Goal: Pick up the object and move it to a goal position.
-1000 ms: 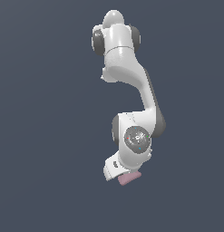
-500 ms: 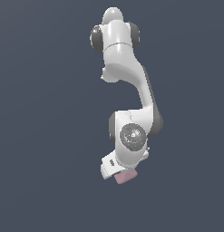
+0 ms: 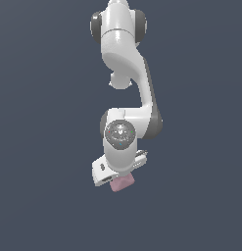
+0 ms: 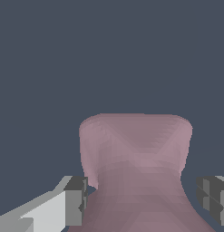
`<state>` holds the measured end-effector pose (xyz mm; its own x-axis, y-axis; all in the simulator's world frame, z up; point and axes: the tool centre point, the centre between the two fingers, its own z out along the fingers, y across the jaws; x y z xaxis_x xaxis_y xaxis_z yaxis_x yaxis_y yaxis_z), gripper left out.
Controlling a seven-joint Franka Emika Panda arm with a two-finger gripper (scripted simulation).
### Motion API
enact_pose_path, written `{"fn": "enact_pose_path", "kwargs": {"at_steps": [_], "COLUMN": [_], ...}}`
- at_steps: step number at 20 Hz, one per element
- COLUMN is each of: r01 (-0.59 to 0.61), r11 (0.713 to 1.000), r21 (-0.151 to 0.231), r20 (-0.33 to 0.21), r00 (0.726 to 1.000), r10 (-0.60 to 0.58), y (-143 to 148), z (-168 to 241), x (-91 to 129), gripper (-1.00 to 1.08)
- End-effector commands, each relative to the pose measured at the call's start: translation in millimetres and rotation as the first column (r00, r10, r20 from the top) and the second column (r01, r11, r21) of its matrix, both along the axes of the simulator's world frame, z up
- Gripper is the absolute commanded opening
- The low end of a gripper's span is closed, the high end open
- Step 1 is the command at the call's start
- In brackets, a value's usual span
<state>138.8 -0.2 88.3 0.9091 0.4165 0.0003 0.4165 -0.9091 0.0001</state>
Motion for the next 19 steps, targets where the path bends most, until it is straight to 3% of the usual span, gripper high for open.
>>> {"fn": "enact_pose_path", "kwargs": {"at_steps": [1,12,19], "r01": [0.001,0.001,0.001], "r11": [1.0,1.0,1.0], "r21": [0.0,0.0,0.0], "r20": [0.001,0.0,0.0], "r00": [1.0,1.0,1.0], "r10": [-0.001,-0.001,-0.001], "y": [-22,-110,-132], "z": [13,69,82], "x": [-6,-29,-34], "gripper": [-1.0,-1.0,-1.0]}}
